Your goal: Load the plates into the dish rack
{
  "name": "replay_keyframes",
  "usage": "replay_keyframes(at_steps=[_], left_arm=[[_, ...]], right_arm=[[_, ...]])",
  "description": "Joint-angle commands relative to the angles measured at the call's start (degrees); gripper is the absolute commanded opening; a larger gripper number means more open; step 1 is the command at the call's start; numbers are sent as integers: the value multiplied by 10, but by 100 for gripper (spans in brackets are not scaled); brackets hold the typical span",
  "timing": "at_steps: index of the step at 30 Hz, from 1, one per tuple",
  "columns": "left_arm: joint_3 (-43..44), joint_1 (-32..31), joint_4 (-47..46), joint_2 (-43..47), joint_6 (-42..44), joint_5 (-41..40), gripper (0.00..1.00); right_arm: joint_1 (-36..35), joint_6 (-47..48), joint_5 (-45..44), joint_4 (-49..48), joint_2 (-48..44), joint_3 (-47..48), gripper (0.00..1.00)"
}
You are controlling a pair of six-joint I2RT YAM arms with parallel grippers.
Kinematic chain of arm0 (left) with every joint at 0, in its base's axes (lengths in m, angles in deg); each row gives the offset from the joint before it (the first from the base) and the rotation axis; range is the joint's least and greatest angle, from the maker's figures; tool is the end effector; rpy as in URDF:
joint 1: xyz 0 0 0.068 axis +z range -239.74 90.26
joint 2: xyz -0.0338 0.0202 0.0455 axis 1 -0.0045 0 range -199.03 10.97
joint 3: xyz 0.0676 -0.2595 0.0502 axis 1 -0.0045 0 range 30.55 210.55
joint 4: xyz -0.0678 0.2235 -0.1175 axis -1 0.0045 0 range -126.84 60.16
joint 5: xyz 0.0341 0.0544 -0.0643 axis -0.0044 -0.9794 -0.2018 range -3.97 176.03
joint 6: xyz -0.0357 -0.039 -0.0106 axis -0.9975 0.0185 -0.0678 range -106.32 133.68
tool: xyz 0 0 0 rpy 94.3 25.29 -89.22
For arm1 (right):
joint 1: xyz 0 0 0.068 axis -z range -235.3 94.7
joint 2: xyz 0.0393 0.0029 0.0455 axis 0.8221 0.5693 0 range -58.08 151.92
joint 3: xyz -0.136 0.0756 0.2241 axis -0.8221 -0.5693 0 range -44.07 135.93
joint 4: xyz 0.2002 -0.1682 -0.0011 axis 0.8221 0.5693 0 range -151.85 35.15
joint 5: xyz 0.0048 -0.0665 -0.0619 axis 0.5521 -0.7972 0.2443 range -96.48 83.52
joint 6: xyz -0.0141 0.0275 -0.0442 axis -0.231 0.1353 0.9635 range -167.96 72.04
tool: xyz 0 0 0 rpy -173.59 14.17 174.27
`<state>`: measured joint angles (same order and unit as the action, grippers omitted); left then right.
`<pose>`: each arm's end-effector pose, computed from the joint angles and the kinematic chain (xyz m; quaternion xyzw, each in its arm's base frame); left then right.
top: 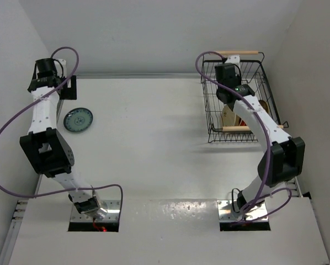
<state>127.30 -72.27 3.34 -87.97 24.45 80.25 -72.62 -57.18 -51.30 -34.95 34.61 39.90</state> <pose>0.3699 0.1203 0.3511 -0.0738 0.9109 0.1431 0.3799 0.3554 0.0847 0.3416 0.1156 0.8326 -0.2331 0.4890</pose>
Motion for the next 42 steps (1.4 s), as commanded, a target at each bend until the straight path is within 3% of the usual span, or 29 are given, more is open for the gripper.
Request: replay_keyframes(at_steps=[1,9,14,25,28,29,32,42], left_arm=[[-28,13,-28,-20,-24,-48,99],[-61,47,-39,-72,-44,-70,99],[-73,52,-44,-72,-38,-70,99],[-84,63,-56,-93,-22,-50,99],[-89,74,-62,-100,-17,-20,99],[-89,74,-62,-107,-17,-12,99],[-84,79,-62,-119,-17,8,99],[-38,79,-62,-186,-7,68,96]], right_arm=[[8,-50,21,32,15,-16,0],[26,-96,97,35,53,-55,0],[26,-109,81,47,93,-62,0],[20,-136,81,73,91,-82,0],[21,-129,95,88,90,-77,16],[20,-128,97,89,88,-77,30],[21,-120,103,92,73,-71,46],[25,-70,114,104,28,-6,67]])
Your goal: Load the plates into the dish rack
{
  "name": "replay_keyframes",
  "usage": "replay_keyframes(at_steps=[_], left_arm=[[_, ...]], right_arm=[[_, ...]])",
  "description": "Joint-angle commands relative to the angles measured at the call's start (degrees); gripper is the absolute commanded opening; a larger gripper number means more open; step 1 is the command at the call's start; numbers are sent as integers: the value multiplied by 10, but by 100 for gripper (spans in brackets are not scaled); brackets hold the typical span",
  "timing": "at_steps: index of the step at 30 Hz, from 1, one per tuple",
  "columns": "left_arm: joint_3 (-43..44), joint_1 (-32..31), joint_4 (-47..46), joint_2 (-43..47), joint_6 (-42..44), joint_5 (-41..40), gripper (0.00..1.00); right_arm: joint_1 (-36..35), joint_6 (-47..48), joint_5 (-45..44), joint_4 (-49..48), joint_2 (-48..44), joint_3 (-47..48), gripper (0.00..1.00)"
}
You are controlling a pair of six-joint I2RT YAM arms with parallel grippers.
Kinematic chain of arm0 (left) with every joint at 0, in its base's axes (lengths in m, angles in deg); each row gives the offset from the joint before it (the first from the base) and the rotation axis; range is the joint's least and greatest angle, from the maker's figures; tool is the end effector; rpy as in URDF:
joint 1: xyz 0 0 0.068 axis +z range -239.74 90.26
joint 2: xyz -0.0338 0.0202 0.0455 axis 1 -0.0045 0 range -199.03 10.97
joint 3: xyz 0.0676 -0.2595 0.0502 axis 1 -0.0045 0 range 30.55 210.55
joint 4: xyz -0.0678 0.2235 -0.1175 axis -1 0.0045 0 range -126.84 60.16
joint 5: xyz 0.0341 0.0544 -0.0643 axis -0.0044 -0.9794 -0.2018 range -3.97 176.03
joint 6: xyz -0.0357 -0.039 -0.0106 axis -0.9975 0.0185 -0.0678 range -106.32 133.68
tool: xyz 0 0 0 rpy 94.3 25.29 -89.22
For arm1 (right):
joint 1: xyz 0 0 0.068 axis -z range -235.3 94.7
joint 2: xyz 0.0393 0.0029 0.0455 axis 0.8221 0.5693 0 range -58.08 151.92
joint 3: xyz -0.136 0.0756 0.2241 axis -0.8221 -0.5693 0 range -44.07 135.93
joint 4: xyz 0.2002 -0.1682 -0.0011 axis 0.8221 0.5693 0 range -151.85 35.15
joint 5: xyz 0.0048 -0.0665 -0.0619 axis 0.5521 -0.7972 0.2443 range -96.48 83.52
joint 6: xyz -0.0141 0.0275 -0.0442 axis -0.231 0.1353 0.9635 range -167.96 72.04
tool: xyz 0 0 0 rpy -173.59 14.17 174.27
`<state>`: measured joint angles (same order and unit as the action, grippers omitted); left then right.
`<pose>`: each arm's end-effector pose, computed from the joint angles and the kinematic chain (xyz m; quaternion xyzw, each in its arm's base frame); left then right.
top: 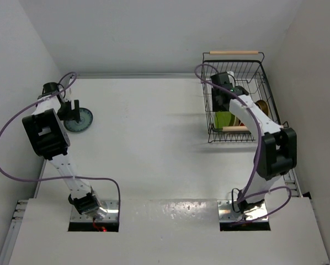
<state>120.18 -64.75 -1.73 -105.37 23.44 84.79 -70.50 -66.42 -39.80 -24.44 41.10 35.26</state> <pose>0.3936 0.1844 0.1970 -0.1312 0.9609 0.0827 0.2292 0.3613 0.0781 0.2601 0.1069 0.9165 -0.1851 0.3381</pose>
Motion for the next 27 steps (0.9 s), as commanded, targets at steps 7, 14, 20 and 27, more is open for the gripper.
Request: replay_keyframes(at_steps=[7,14,20,27], left_arm=[[63,15,-25,-57,-7,-37,94],[89,20,13,-128,-7,0,94],[65,20,56,-143,18,48,68],[74,20,108,-137,53,159,0]], right_arm=[[-7,47,11,-15,-87,45,70],[-25,60,-9,-26,-122,46,71],[-39,82,-4,-53,-152,45,72],[-65,110,-7,-80,-169,47,73]])
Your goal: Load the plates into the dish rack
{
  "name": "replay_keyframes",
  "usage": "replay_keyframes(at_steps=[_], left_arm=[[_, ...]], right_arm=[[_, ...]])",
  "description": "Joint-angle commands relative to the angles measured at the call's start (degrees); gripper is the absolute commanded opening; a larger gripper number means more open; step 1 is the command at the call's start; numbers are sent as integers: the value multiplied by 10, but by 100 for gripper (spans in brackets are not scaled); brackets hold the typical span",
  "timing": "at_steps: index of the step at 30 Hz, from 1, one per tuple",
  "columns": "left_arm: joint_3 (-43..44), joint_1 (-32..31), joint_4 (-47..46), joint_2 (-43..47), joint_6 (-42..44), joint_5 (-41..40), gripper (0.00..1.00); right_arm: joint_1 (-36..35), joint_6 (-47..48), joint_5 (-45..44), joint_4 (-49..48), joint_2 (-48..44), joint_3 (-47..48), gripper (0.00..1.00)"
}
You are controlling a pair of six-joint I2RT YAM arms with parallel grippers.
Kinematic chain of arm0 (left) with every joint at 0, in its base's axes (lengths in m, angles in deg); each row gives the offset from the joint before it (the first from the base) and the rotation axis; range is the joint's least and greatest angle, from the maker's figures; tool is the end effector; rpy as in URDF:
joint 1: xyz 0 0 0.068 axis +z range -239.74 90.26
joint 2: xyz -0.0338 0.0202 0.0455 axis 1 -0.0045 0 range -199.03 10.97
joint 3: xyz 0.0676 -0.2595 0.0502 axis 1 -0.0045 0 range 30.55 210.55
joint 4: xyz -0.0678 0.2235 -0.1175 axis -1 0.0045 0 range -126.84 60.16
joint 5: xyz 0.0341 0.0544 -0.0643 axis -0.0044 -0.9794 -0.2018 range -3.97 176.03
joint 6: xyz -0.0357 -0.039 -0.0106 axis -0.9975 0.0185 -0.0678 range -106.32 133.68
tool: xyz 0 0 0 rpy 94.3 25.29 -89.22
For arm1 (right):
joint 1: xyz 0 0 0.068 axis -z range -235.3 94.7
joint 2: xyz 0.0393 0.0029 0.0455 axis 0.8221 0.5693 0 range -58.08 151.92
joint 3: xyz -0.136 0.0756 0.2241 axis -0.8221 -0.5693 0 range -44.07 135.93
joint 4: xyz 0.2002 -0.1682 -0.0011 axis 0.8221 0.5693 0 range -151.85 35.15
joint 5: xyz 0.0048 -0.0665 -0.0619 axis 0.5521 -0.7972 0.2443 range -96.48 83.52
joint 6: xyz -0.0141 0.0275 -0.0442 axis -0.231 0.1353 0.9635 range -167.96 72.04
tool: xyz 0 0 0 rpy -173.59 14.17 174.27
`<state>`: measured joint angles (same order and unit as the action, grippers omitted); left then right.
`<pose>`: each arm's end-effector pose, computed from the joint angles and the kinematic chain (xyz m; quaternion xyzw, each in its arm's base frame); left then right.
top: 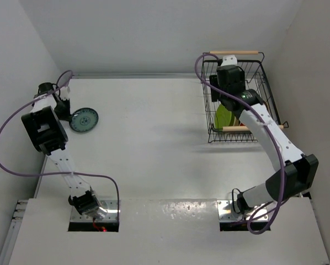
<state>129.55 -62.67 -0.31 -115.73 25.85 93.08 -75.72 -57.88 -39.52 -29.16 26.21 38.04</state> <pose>0.4205 0.2101 0.1659 -0.1126 0.9665 0.0183 0.2298 0.3124 0.0957 0.3675 0.0532 0.8584 -0.1272 0.4941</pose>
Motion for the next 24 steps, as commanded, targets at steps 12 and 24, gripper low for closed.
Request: replay_keyframes(at_steps=[12,24], left_arm=[[-7,-130,203,107,193,327,0],[7,-290,259,222,280,477,0]], right_arm=[[-92,43,223,-60,-5,13,75],[-125,-121,593,-245,143,-11,88]])
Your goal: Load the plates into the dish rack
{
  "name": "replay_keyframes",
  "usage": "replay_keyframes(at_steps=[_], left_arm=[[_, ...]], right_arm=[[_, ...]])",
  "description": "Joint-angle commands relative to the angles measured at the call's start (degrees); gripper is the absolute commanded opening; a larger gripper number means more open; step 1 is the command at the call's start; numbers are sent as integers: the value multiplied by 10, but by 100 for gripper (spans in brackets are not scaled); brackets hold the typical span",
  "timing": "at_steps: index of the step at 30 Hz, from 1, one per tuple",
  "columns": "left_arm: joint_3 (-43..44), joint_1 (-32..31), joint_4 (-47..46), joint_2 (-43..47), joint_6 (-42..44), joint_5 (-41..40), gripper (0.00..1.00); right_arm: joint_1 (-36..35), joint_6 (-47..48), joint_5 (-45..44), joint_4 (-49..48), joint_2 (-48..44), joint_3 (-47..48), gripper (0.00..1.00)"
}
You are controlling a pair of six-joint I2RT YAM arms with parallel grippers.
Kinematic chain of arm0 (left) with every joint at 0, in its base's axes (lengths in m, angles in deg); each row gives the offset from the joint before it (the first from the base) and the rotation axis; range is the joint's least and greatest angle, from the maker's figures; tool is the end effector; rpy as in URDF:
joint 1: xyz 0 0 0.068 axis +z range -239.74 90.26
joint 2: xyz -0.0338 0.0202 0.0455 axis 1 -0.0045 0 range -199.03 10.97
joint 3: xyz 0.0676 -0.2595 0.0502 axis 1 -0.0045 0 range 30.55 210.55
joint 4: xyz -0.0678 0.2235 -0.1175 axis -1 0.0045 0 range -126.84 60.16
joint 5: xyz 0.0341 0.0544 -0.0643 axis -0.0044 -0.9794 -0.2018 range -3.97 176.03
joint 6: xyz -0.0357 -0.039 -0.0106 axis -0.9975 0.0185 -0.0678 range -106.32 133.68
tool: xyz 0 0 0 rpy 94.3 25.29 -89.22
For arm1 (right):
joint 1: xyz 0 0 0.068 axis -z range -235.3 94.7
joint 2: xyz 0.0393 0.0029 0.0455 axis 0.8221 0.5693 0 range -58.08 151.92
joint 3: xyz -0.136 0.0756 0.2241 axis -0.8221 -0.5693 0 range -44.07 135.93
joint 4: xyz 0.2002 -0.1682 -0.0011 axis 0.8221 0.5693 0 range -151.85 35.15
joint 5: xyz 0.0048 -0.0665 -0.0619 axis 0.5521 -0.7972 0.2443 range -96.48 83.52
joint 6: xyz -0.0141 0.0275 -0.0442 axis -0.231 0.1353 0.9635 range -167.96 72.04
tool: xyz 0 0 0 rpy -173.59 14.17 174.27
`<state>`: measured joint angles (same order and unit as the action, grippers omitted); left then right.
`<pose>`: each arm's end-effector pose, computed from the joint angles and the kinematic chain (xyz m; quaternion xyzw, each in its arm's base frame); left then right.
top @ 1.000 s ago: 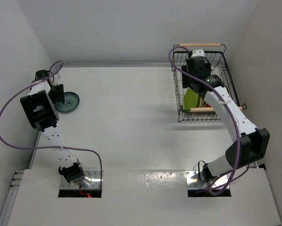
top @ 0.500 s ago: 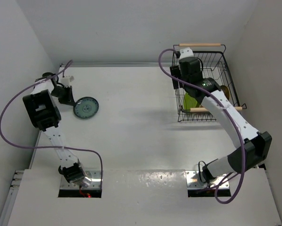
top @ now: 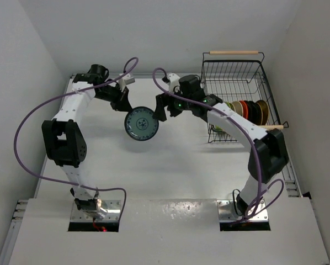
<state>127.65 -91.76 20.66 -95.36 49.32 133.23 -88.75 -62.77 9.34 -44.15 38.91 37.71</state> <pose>0.3833 -0.0396 0.2966 0.3661 0.8235 -0.3219 0.2903 0.3243 0.2261 0.3104 -0.2059 0.8480 0.3038 0.3825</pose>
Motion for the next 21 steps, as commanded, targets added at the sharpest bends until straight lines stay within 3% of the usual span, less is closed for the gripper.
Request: replay_keyframes(at_steps=[1,3,5,6,7,13,14,15,16,17,19,20,21], left_arm=[[34,1,61,18,58,85,0],[51,1,92,18,69,109,0],[59,1,112,18,90,130,0],[64,1,120,23,90,137,0],[64,1,125,23,90,142,0],[71,1,120,23,79,154,0],[77,1,113,23,73,148,0],[77,1,105,23,65,138,0],[82,1,87,23,19,121,0],[82,1,65,23,-12,66,14],[94,1,20,23,-74,-8,54],[99,7,10,18,-93,-89,79],[107,7,-13,18,-113,-131,90]], right_arm=[[6,-76,117,-97,31,1,88],[7,-94,110,-106,50,-5,88],[11,-109,111,-121,64,-10,82],[15,-123,116,-132,67,-14,76],[15,-137,132,-146,76,-16,63],[14,-190,191,-211,88,-25,23],[15,-194,188,-210,85,-24,6],[17,-194,183,-206,84,-23,0],[17,-190,167,-201,74,-23,0],[20,-188,142,-179,60,-19,0],[18,-154,72,-140,35,-3,0],[18,-130,9,-83,5,3,0],[22,-111,-74,-65,-6,15,0]])
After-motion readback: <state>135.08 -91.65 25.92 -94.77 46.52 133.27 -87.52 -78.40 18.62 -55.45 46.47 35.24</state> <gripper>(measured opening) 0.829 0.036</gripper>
